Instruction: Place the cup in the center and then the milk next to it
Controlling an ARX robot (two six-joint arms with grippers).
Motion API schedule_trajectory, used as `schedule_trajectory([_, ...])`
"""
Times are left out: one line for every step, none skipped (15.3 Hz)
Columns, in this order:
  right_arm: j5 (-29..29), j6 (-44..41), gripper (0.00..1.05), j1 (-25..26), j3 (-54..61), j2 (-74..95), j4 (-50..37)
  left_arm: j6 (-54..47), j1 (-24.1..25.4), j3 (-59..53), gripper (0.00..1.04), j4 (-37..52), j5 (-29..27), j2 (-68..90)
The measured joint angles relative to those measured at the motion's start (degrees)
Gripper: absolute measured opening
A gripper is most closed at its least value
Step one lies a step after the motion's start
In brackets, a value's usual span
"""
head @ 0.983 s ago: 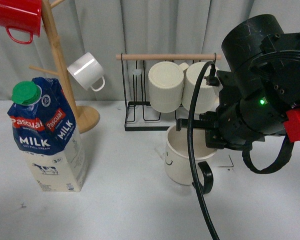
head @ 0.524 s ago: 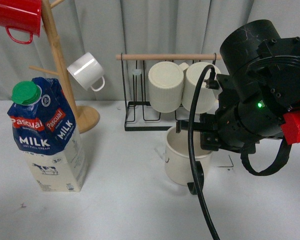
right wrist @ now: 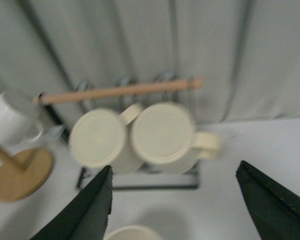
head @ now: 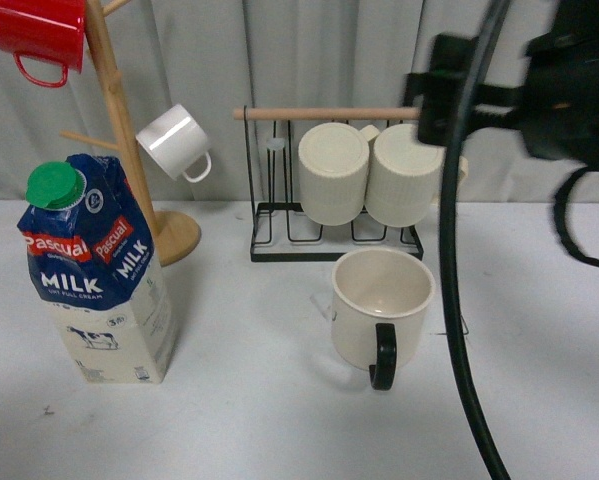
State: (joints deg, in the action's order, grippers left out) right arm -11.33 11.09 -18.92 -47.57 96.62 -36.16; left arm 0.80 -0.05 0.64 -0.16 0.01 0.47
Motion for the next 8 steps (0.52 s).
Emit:
schedule_trajectory([-2.6,-2.86,0.68,1.18,5.88,-4.42,-5.31,0.0,0.0,0.0,0.98,-0.07,-0.09,0.0])
schedule_trajectory([-2.99,-6.34,0.57,4.0,13.86,-11.96,-10.73,0.0,0.04,0.0,0.98,-0.07,-0.11,0.0])
schedule_trajectory([-2.73,-8.39,0.44,6.43,19.69,-19.63,-14.14,0.0,0.04,0.0,0.98,-0.07,-0.02,0.0])
schedule_trajectory([-1.62,-9.27,0.33,7.43,23.06,-23.93,-15.1,0.0,0.04,0.0,0.98,-0.04,0.02,0.0])
schedule_trajectory([0.46,-9.79,0.21,8.11,26.82,-26.34,-14.88,0.0,0.04,0.0,0.98,-0.04,0.0,0.0])
schedule_trajectory([1.9,-10.32,0.08,8.87,30.27,-27.58,-14.21,0.0,0.04,0.0,0.98,-0.04,-0.07,0.0])
schedule_trajectory([2.64,-10.69,0.02,10.19,32.85,-29.97,-13.68,0.0,0.04,0.0,0.98,-0.04,-0.07,0.0])
schedule_trajectory([3.26,-10.73,0.02,11.19,34.36,-32.85,-13.7,0.0,0.04,0.0,0.98,-0.07,-0.04,0.0])
